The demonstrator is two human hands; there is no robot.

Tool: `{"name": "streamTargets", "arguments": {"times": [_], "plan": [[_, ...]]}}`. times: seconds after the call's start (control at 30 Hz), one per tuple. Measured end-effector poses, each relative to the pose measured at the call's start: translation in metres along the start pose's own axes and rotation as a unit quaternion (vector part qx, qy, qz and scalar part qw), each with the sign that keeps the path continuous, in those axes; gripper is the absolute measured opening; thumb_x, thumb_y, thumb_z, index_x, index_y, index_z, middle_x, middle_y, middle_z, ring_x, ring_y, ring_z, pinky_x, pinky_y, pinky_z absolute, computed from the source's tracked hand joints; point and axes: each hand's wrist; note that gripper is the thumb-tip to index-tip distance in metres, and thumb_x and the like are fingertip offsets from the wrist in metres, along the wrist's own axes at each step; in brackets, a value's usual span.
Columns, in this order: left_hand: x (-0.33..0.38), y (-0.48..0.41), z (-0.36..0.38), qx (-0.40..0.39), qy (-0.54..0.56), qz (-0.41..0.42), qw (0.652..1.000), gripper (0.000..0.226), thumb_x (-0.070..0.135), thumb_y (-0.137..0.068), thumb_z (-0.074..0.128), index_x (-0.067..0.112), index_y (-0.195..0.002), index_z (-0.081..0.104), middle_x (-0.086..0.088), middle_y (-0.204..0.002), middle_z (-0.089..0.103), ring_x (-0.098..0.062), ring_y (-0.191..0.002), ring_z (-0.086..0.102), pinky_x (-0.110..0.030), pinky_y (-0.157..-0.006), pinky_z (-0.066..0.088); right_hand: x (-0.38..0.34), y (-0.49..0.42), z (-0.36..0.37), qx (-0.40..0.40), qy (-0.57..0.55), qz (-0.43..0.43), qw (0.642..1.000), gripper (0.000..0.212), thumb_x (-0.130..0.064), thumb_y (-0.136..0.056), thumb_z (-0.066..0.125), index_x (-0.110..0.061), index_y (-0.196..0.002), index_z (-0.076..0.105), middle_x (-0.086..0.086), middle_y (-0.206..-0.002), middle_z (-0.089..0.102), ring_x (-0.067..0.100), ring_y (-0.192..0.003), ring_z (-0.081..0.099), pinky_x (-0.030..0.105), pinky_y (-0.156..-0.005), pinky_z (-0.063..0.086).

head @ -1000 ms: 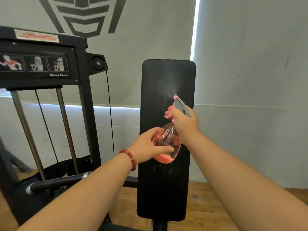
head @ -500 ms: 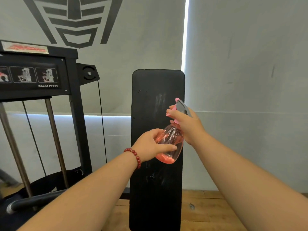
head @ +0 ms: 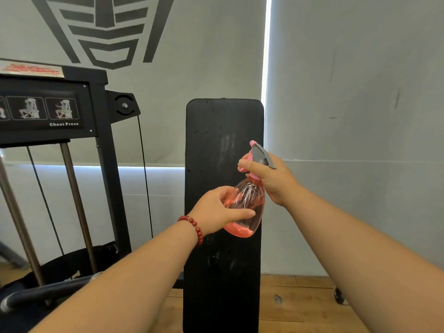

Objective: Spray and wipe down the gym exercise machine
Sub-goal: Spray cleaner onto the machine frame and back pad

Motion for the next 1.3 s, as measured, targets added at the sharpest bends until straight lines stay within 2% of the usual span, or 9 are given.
{"name": "streamTargets", "arguments": {"times": [0.07,0.17,0.37,0.5,0.63,0.87,1.0,1.13,1.3], "plan": [[0.0,-0.001,0.0,-0.003,-0.002,-0.004,1.0,0.051,0.04,-0.075,0.08,0.03,-0.119,0.055,0.012,-0.107,0.063,-0.007,-0.098,0.062,-0.021,-0.082,0.053,0.003,0.0,-0.002,-0.022,-0.021,0.006,1.0,0.027,-0.035,-0.089,0.068,-0.043,-0.109,0.051,-0.001,-0.113,0.06,0.023,-0.11,0.059,0.038,-0.096,0.05],[0.001,-0.002,0.001,-0.006,-0.008,-0.006,1.0,0.053,0.041,-0.075,0.079,0.028,-0.122,0.056,0.014,-0.106,0.063,-0.006,-0.098,0.062,-0.021,-0.082,0.052,0.008,0.0,-0.006,-0.025,-0.034,0.019,0.999,0.036,-0.034,-0.088,0.069,-0.037,-0.12,0.053,0.005,-0.117,0.062,0.024,-0.113,0.059,0.042,-0.101,0.048],[0.002,0.0,0.014,-0.016,-0.003,-0.012,1.0,0.053,0.041,-0.075,0.079,0.027,-0.121,0.057,0.013,-0.106,0.064,-0.005,-0.096,0.063,-0.019,-0.08,0.052,0.013,0.008,-0.009,0.024,-0.053,0.026,0.998,0.019,-0.039,-0.083,0.074,-0.037,-0.095,0.059,0.016,-0.107,0.068,0.031,-0.105,0.065,0.051,-0.098,0.051],[-0.005,0.008,0.013,-0.02,-0.007,-0.017,1.0,0.056,0.041,-0.075,0.08,0.027,-0.124,0.056,0.014,-0.107,0.062,-0.005,-0.097,0.061,-0.018,-0.079,0.051,0.019,0.018,-0.006,-0.01,-0.059,0.03,0.998,0.02,-0.035,-0.088,0.068,-0.044,-0.099,0.054,0.008,-0.112,0.067,0.026,-0.113,0.062,0.043,-0.1,0.048],[-0.015,0.024,0.009,-0.028,0.01,-0.037,0.999,0.058,0.039,-0.075,0.08,0.026,-0.125,0.055,0.01,-0.111,0.063,-0.008,-0.102,0.062,-0.029,-0.089,0.054,0.025,0.028,0.008,-0.023,-0.052,0.049,0.997,0.029,-0.039,-0.087,0.07,-0.052,-0.102,0.049,-0.002,-0.121,0.059,0.021,-0.114,0.058,0.041,-0.097,0.05],[-0.038,0.067,-0.008,-0.042,0.038,-0.061,0.997,0.044,0.033,-0.078,0.078,0.037,-0.112,0.051,0.016,-0.107,0.061,-0.003,-0.098,0.059,-0.016,-0.079,0.049,0.031,0.053,0.05,-0.044,-0.031,0.075,0.996,0.024,-0.036,-0.086,0.071,-0.039,-0.102,0.054,0.003,-0.114,0.062,0.02,-0.107,0.061,0.042,-0.096,0.052],[-0.057,0.094,-0.018,-0.071,0.04,-0.091,0.993,0.046,0.035,-0.079,0.078,0.033,-0.117,0.053,0.012,-0.11,0.063,-0.006,-0.101,0.061,-0.02,-0.082,0.051,0.04,0.075,0.081,0.004,-0.032,0.099,0.995,0.018,-0.038,-0.086,0.07,-0.031,-0.098,0.059,0.006,-0.104,0.067,0.023,-0.099,0.066,0.047,-0.094,0.053],[-0.079,0.12,-0.021,-0.095,0.045,-0.115,0.988,0.048,0.035,-0.078,0.079,0.031,-0.12,0.056,0.01,-0.111,0.065,-0.006,-0.102,0.063,-0.025,-0.088,0.053,0.054,0.103,0.107,0.02,-0.071,0.133,0.988,0.013,-0.033,-0.087,0.07,-0.033,-0.093,0.058,0.004,-0.104,0.067,0.024,-0.103,0.065,0.044,-0.093,0.053],[-0.108,0.149,-0.023,-0.12,0.021,-0.134,0.984,0.059,0.039,-0.075,0.081,0.03,-0.127,0.055,0.012,-0.112,0.064,-0.007,-0.102,0.062,-0.027,-0.089,0.053,0.074,0.138,0.133,0.007,-0.096,0.195,0.976,0.031,-0.037,-0.086,0.072,-0.05,-0.109,0.054,-0.003,-0.124,0.061,0.017,-0.114,0.059,0.046,-0.101,0.049]]}}
Point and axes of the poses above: each hand's wrist, its own y-axis away from the middle knuckle, its own z-axis out of the palm, x = y × z
